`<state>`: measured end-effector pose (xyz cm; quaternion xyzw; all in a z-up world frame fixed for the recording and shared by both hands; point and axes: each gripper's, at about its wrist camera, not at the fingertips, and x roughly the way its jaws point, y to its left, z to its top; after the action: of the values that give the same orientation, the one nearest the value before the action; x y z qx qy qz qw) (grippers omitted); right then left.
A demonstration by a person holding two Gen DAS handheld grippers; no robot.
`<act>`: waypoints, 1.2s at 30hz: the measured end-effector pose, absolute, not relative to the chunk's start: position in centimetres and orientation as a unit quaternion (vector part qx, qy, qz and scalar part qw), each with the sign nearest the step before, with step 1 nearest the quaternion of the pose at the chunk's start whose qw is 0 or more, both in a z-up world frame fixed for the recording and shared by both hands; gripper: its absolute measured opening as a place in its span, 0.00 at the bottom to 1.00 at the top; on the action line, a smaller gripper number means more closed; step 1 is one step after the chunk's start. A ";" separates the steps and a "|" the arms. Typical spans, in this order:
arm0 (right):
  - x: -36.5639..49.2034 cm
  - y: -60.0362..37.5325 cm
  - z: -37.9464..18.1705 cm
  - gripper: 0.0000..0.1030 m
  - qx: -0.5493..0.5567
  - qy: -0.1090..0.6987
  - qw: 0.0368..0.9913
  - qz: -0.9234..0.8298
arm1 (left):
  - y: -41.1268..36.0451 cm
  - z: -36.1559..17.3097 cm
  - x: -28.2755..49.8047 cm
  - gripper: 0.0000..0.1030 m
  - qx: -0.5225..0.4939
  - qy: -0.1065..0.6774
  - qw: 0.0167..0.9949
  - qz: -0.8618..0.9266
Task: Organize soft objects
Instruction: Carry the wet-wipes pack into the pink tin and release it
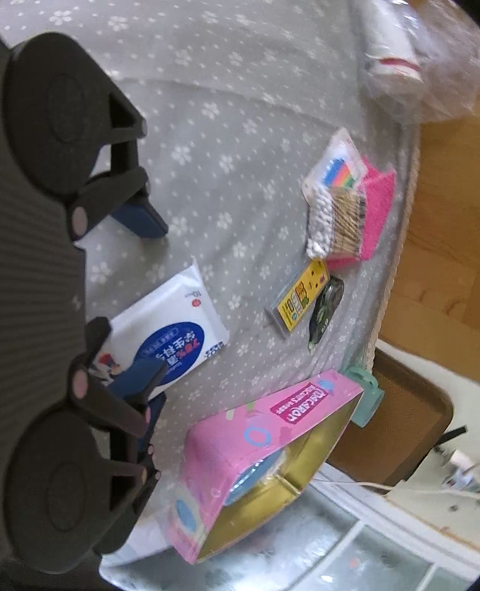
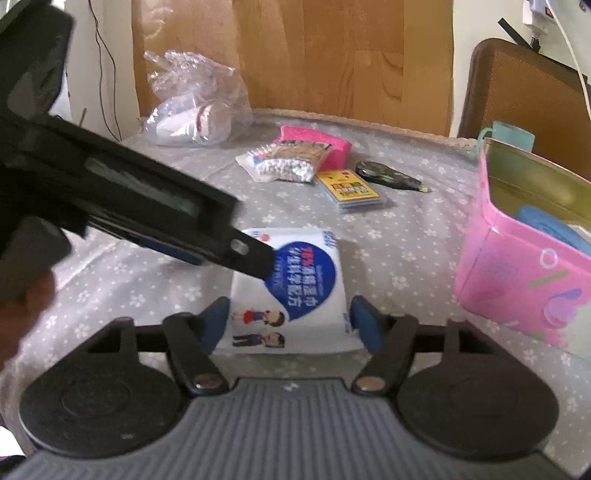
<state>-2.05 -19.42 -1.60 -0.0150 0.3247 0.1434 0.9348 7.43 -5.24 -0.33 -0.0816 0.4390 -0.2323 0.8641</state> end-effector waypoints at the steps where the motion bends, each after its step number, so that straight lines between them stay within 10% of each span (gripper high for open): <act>1: -2.3 -19.4 -1.5 0.66 -0.011 0.323 0.935 0.147 | -5.6 -0.3 7.3 0.48 -0.073 0.437 0.866 -0.233; 15: -3.8 -25.1 3.9 0.66 -0.023 0.156 0.987 0.036 | -13.5 7.8 7.9 0.46 -0.040 0.349 0.874 -0.336; 36: 0.5 -33.7 2.4 0.68 0.075 0.185 0.979 -0.029 | -22.6 6.0 11.5 0.53 0.019 0.339 0.878 -0.338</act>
<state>0.46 -33.71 2.37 0.0750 0.1850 -0.0292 0.9794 11.46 -22.59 6.04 0.0191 0.3392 -0.3384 0.8775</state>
